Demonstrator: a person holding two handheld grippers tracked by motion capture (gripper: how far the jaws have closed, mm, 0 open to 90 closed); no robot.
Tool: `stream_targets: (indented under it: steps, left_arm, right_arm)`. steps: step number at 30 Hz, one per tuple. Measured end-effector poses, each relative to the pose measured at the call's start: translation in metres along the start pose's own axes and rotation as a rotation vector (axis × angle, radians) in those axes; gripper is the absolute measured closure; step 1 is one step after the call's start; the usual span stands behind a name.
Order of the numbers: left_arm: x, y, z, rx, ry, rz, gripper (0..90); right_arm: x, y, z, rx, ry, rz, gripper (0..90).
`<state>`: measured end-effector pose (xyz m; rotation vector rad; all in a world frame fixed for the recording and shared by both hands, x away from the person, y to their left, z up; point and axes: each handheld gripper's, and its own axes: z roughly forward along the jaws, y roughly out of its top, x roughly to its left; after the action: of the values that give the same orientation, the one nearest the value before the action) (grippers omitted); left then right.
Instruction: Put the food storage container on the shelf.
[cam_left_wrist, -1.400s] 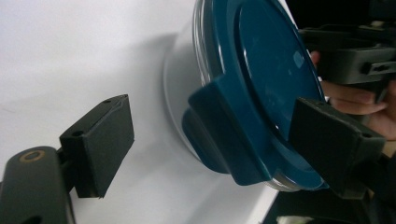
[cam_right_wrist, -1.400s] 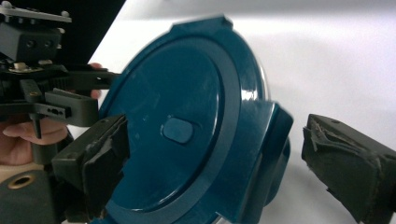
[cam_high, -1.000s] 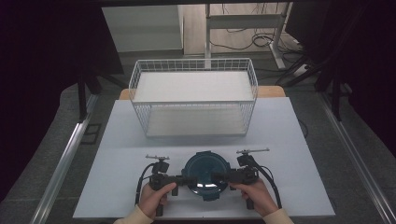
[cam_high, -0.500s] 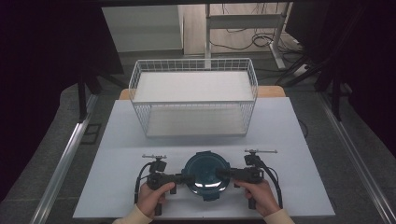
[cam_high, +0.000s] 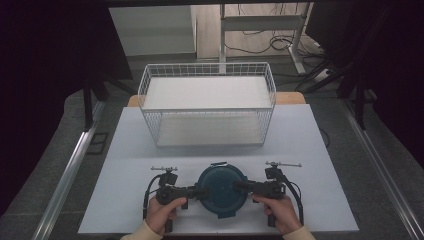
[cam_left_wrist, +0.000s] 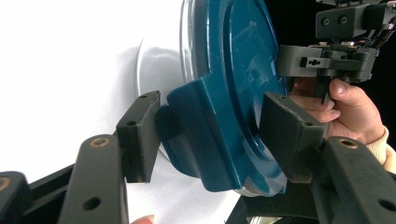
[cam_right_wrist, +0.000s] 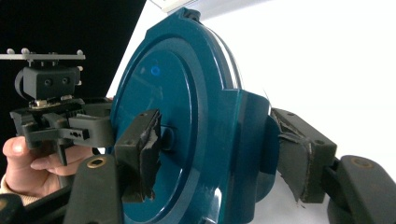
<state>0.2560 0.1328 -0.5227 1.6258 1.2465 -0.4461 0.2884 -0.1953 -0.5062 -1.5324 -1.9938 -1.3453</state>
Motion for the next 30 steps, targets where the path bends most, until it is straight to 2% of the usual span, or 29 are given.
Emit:
stream_targets:
  steps: [7, 14, 30]
  left_arm:
    - [-0.002, 0.0, -0.002, -0.005, -0.001, 0.003, 43.1]
    - [-0.006, 0.002, -0.006, -0.013, 0.007, 0.022, 45.0]
    - [-0.012, 0.007, -0.013, -0.027, 0.001, 0.051, 46.3]
  right_arm:
    - [0.003, -0.003, -0.004, -0.008, -0.001, -0.02, 36.5]
    - [0.014, -0.003, -0.007, -0.035, -0.02, -0.11, 37.3]
    - [0.023, 0.0, -0.012, -0.059, -0.017, -0.142, 37.9]
